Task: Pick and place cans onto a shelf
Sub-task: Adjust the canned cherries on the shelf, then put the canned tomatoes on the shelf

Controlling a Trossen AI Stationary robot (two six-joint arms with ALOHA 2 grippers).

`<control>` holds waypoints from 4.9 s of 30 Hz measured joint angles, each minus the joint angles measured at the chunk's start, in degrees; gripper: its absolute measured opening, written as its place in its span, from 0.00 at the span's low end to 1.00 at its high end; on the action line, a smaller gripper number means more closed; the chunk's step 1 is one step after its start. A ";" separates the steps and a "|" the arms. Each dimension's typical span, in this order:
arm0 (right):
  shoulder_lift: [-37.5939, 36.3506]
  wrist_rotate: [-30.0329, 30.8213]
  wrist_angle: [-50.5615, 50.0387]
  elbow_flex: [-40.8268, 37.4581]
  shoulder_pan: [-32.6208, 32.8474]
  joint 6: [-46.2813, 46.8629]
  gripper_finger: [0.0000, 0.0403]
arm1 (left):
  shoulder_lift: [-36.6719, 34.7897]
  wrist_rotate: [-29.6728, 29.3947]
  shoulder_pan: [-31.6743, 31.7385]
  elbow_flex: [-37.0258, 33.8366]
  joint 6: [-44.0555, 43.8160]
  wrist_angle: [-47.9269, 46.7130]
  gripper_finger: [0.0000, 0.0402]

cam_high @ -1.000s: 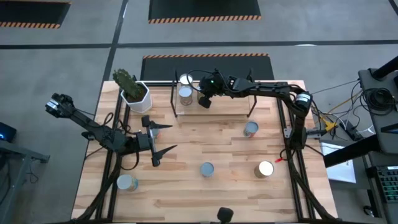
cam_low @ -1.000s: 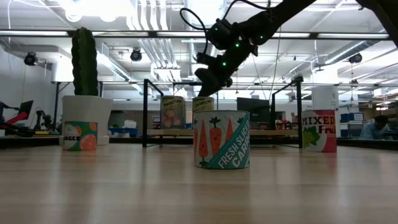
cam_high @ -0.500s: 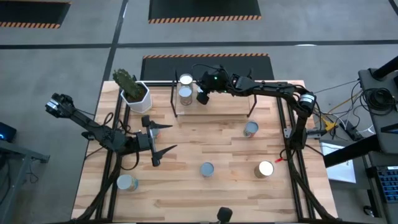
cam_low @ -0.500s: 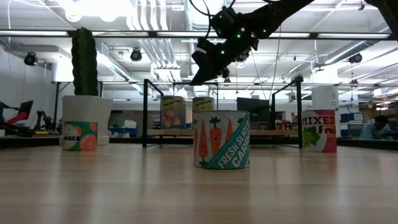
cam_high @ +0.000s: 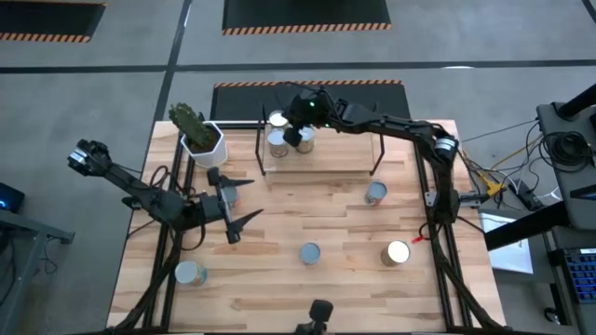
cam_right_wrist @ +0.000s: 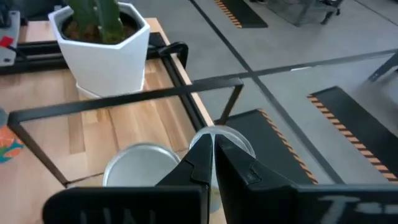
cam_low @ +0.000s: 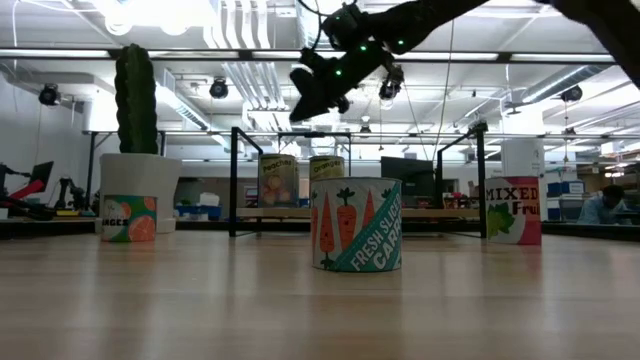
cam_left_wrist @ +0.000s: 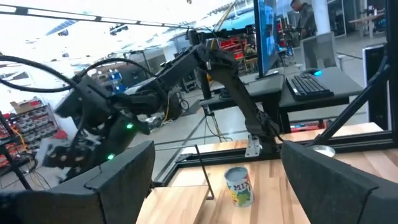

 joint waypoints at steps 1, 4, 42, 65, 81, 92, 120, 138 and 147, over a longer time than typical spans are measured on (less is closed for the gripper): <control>1.10 -0.07 -0.89 1.77 -0.12 -0.02 0.02 | -0.16 -0.02 0.00 0.00 -0.04 0.00 0.82; 4.97 0.01 -4.85 7.42 -0.75 -0.33 0.02 | -0.65 -0.04 -0.17 0.00 -0.29 -0.06 0.82; 19.25 -3.20 -20.28 22.78 -0.55 -5.25 0.02 | -1.64 -3.02 -0.28 -0.02 -2.49 -3.37 0.82; 18.76 -2.78 -22.83 23.22 1.32 -5.42 0.02 | -1.62 -3.00 -0.28 -0.06 -3.00 -3.37 0.82; 17.25 -2.61 -22.91 23.02 1.32 -5.33 0.02 | -1.62 -2.97 -0.28 -0.07 -3.22 -3.34 0.82; 12.46 -2.62 -23.69 23.02 2.51 -5.29 0.02 | -1.62 -2.97 -0.28 -0.07 -3.21 -3.34 0.82; -24.64 -2.72 -47.92 -18.51 26.67 29.80 0.02 | -1.58 -2.82 -0.31 -0.07 -8.22 -4.48 0.82; -50.32 3.86 -54.90 -44.75 24.13 57.43 0.02 | -1.49 -2.82 -0.28 -0.07 -8.77 -4.48 0.82; -50.41 5.12 -41.26 -46.88 28.41 49.88 0.02 | -0.99 -2.82 -0.52 -0.07 -19.45 -6.00 0.82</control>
